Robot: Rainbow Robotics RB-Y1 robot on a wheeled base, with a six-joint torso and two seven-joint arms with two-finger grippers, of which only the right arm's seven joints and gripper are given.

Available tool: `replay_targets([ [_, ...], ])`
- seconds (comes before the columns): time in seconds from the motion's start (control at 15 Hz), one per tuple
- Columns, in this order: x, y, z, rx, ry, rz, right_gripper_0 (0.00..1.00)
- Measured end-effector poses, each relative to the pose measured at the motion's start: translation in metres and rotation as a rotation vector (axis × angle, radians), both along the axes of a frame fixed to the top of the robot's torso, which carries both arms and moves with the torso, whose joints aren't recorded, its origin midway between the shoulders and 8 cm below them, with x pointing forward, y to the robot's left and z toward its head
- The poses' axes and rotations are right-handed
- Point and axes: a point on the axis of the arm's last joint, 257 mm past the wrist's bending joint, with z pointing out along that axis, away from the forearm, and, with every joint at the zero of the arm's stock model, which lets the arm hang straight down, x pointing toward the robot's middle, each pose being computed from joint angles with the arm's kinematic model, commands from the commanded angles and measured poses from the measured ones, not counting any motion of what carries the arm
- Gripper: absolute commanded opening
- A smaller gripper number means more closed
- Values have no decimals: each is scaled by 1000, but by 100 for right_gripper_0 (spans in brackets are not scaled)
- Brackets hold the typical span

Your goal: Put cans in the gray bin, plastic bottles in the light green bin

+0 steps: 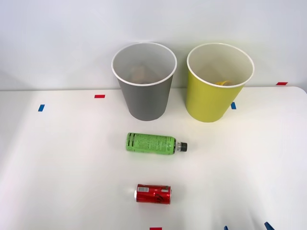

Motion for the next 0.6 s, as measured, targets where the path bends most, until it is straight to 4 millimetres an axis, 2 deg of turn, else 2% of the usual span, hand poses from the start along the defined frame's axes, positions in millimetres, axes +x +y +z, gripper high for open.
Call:
replay_targets([
  [0.6, 0, 0, 0, 0, 0, 0, 100],
])
